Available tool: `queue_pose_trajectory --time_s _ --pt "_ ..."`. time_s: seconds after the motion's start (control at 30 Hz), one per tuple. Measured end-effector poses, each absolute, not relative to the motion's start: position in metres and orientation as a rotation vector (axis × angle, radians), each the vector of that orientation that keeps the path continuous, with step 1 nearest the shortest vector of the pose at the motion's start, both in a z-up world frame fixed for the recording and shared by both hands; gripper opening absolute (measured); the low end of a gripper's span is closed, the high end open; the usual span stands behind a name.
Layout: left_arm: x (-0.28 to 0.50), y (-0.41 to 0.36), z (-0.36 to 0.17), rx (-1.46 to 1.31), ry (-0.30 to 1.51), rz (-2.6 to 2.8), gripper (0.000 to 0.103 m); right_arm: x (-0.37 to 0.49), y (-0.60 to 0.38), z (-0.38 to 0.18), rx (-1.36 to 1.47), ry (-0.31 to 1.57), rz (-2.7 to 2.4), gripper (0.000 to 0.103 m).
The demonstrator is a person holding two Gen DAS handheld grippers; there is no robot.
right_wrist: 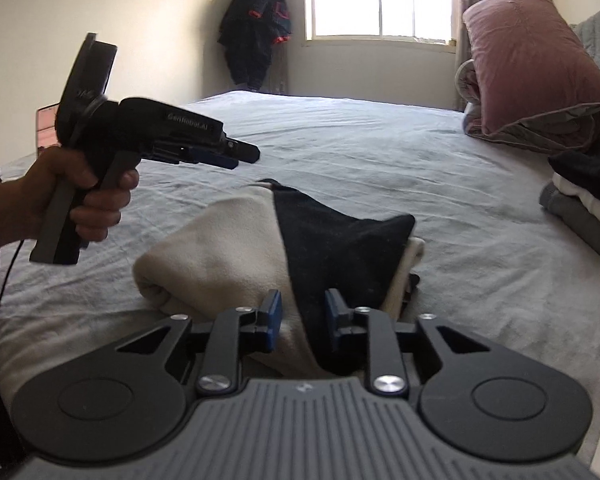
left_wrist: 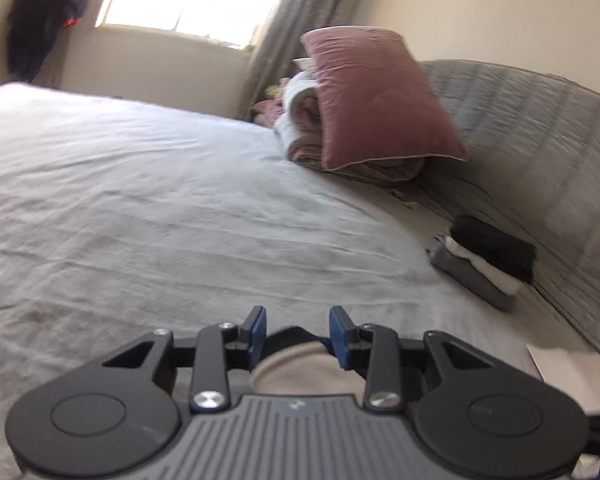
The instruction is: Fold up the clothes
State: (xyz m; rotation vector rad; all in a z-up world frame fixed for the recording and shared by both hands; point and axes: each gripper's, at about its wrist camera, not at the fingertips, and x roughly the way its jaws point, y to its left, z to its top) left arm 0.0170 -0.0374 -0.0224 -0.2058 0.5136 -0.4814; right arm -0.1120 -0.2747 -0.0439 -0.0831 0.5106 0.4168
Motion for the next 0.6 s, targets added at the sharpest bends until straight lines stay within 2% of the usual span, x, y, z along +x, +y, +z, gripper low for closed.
queue_pose_trajectory --time_s 0.1,0.17,0.33,0.47,0.6 --pt "0.007 -0.040 -0.022 -0.186 0.533 -0.466 0.049 -0.111 -0.275 -0.036 -0.054 0.513 0.437 0.041" --pt "0.005 -0.042 -0.020 -0.160 0.551 -0.424 0.064 -0.110 -0.279 -0.030 -0.012 0.516 0.448 0.049" --pt "0.001 -0.042 -0.015 -0.132 0.610 -0.354 0.084 -0.099 -0.300 -0.023 0.180 0.518 0.422 0.053" --pt "-0.004 -0.051 -0.014 -0.075 0.656 -0.296 0.095 -0.091 -0.309 -0.019 0.242 0.506 0.360 0.061" --pt "-0.006 -0.057 -0.020 -0.058 0.749 -0.241 0.096 -0.084 -0.307 -0.015 0.248 0.505 0.293 0.070"
